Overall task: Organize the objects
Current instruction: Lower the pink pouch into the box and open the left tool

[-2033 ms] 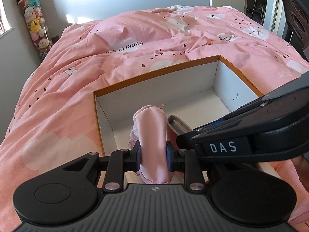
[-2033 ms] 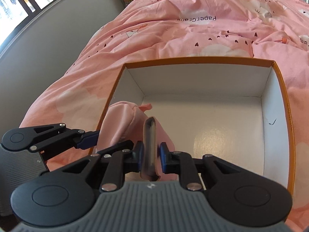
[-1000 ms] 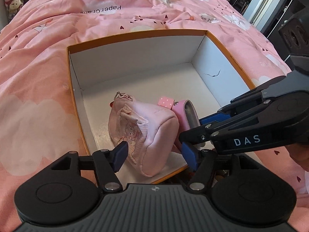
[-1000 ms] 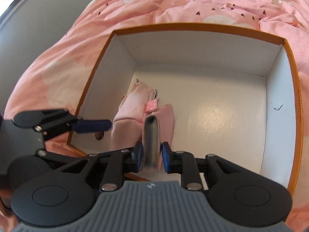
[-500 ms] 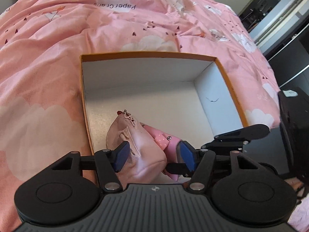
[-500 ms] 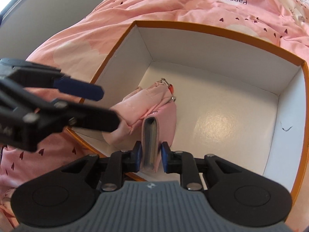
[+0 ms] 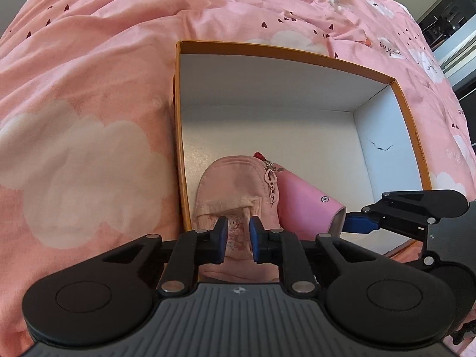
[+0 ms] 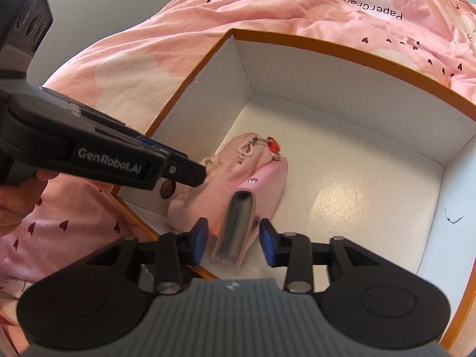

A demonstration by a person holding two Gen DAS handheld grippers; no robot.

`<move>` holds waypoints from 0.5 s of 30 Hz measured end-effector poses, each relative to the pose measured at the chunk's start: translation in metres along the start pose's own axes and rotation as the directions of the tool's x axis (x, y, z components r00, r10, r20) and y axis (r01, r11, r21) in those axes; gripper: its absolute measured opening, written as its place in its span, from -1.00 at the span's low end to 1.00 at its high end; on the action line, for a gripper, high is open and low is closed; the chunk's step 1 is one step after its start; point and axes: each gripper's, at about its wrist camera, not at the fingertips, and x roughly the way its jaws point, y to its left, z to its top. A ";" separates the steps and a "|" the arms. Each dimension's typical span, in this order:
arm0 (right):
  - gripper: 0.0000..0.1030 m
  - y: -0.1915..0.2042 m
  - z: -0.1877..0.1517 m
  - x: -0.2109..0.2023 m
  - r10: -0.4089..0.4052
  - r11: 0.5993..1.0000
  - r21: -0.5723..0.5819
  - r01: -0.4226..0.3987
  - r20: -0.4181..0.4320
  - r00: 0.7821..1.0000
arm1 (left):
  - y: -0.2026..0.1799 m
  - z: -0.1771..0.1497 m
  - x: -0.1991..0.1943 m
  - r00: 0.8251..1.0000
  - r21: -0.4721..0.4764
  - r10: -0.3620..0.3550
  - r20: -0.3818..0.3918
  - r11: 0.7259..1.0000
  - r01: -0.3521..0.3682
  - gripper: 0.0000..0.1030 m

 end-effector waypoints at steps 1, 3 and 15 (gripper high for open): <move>-0.05 -0.001 0.001 0.000 0.004 1.000 0.002 -0.004 0.000 1.000 | 0.000 -0.001 -0.001 1.000 0.000 -0.007 0.003 1.000 0.007 -0.60; -0.04 -0.003 0.003 0.000 0.009 1.000 0.007 -0.009 -0.001 1.000 | 0.002 -0.001 -0.004 1.000 -0.006 -0.019 0.015 1.000 0.019 -0.59; -0.36 -0.041 0.031 0.002 0.114 0.967 0.233 -0.106 -0.021 0.993 | -0.009 -0.012 -0.014 0.998 0.069 -0.005 0.065 0.998 0.001 -0.47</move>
